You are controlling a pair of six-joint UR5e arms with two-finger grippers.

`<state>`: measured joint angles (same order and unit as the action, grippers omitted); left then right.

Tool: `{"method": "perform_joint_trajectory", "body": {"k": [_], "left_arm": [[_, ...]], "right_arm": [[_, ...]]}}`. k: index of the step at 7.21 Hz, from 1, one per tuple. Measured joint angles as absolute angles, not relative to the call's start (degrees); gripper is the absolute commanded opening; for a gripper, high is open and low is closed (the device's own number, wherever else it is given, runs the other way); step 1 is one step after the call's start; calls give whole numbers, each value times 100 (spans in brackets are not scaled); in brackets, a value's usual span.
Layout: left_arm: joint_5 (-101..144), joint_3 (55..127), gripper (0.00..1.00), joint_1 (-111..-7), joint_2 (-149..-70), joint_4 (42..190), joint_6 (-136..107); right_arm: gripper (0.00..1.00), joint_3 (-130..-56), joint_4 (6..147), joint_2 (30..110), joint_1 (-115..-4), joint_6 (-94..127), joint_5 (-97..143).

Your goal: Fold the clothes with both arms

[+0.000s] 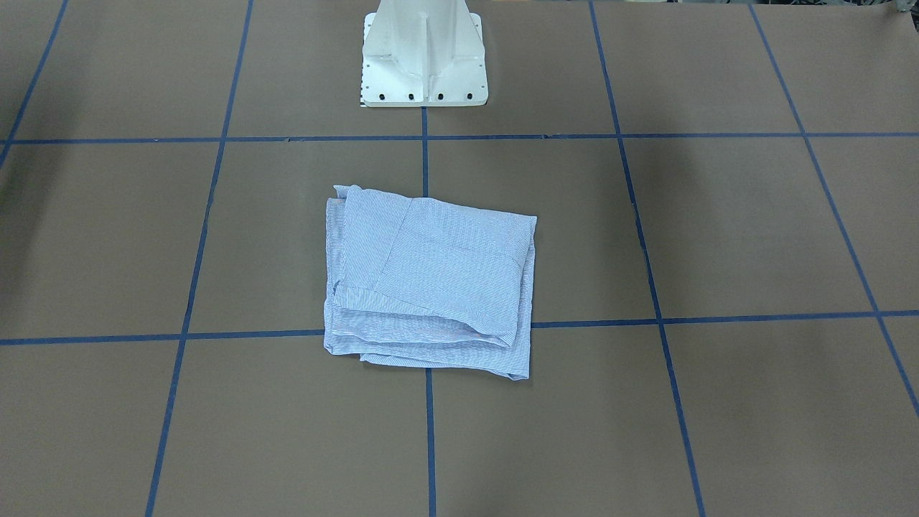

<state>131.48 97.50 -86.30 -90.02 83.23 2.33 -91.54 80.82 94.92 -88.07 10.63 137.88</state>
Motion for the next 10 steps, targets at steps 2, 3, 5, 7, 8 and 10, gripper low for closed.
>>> {"method": "perform_joint_trajectory", "body": {"k": [2,3,5,7,8,10], "left_arm": [[13222,9559,100,-8642,-8986,8262,734],[13220,9505,100,-8650,-8984,8266,910],[13209,9450,100,-8668,-8965,8292,1019],[13197,9429,100,-8680,-8960,8302,1035],[13194,9429,100,-8692,-8961,8299,1036],[13193,9436,100,-8699,-8973,8297,1031]], "right_arm": [[100,-9025,8117,9497,-8807,1038,13789],[100,-8917,8125,9498,-8807,1006,13801],[100,-8774,8135,9486,-8815,964,13833],[100,-8853,8308,9455,-8860,818,13843],[100,-9089,8670,9439,-8876,774,13841],[100,-9950,9571,9459,-8851,751,13754]]}}
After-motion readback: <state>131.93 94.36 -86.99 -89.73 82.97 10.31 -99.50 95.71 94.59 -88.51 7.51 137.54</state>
